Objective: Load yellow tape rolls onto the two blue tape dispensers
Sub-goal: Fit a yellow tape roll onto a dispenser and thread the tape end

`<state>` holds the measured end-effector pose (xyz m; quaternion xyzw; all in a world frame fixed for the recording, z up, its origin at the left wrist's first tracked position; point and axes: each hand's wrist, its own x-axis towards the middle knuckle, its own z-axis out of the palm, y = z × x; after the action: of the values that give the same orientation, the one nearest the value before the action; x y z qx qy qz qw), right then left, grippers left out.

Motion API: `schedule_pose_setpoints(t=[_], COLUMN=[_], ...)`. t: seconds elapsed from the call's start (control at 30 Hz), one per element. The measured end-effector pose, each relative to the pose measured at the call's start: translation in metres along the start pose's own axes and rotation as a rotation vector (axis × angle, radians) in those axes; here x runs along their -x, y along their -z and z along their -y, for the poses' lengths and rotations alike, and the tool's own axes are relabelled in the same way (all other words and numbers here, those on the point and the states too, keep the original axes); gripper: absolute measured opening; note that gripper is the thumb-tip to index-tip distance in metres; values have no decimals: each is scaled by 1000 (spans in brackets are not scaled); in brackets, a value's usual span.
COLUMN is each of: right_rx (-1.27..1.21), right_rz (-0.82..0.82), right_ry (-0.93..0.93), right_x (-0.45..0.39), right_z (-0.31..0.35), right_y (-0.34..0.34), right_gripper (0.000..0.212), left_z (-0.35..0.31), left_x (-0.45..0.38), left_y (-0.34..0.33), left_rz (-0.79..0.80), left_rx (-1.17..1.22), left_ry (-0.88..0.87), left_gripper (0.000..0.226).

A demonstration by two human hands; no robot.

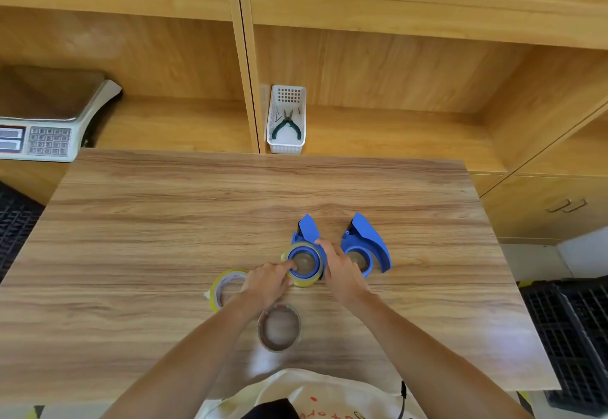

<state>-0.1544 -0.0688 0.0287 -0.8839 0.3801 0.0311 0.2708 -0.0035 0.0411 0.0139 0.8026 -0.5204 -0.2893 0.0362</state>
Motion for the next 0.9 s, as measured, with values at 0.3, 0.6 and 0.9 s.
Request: schedule_pose_setpoints(t=[0.3,0.6,0.9], right_rx=[163,97,208], right_rz=[-50,160,367], right_ry=[78,192,53], right_x=[-14,-28,-33], right_z=[19,80,105], right_y=[-1,-26,-68], right_gripper=[48,31,41], left_z=[17,92,110], left_x=[16,43,45], left_y=[3,12,6], left_rz=[-72,-172,-128], left_rx=[-14,-64,-102], left_ry=[-34,283,341], left_gripper=[51,47,40])
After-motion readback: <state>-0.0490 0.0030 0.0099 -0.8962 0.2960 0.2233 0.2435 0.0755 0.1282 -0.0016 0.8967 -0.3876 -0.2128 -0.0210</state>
